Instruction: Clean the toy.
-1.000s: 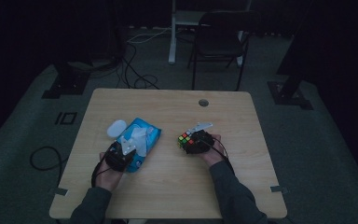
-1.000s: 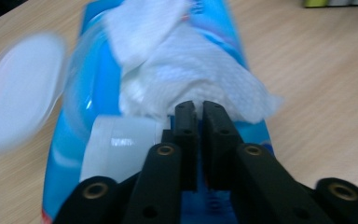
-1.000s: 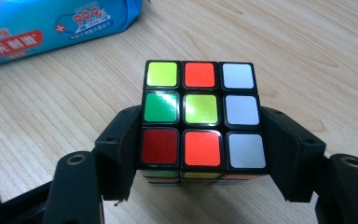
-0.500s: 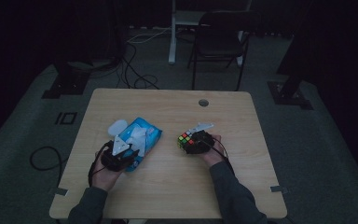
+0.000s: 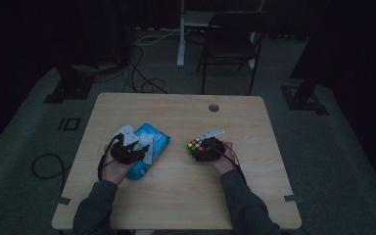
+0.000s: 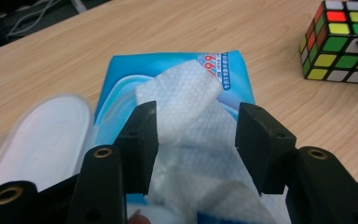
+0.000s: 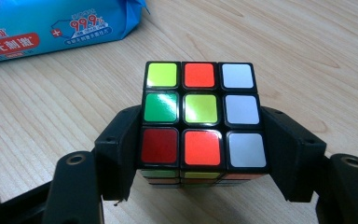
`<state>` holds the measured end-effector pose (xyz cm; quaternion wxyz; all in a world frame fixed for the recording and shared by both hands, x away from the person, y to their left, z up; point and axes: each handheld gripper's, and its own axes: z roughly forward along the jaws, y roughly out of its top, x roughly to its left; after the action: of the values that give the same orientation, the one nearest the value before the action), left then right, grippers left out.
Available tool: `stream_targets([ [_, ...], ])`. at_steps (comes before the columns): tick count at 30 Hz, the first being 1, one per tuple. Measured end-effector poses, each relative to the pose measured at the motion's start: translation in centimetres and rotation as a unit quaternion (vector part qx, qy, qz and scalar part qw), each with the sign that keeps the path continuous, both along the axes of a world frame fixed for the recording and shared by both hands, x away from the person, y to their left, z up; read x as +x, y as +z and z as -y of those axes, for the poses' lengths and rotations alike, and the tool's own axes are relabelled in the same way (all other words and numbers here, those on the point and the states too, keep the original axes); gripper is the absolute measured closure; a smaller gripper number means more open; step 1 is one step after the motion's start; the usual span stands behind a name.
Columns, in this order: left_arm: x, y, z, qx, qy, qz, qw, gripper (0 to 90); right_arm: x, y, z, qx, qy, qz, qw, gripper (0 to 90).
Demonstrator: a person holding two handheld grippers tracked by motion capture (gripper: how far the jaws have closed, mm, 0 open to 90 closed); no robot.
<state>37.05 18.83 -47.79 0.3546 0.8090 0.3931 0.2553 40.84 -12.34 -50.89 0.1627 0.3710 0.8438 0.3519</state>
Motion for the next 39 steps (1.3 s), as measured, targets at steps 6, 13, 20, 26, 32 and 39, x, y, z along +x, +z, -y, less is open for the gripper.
stream_targets([
  [6,1.0,-0.7,0.6,0.018,0.008,-0.003,0.9998,50.1,0.2,0.1,0.0,0.001,0.003,0.0,1.0,32.4],
  [13,1.8,-0.8,0.6,0.025,0.014,-0.009,0.9996,59.2,0.6,0.3,-0.5,-0.001,0.004,0.0,1.0,29.8],
  [20,1.6,-0.1,0.4,0.014,0.009,-0.008,0.9998,77.8,0.7,0.2,-0.7,-0.004,0.005,-0.003,1.0,29.7],
  [26,1.4,0.7,0.8,-0.002,-0.022,-0.007,0.9997,90.0,0.7,0.2,-0.6,-0.002,0.003,-0.001,1.0,31.0],
  [32,0.8,2.4,1.7,-0.031,-0.054,0.014,0.998,90.0,0.7,0.3,-0.7,0.0,0.003,0.002,1.0,31.1],
  [39,0.5,3.0,2.1,-0.049,-0.087,0.015,0.9949,85.9,0.6,0.1,-0.7,0.001,0.002,0.002,1.0,31.2],
])
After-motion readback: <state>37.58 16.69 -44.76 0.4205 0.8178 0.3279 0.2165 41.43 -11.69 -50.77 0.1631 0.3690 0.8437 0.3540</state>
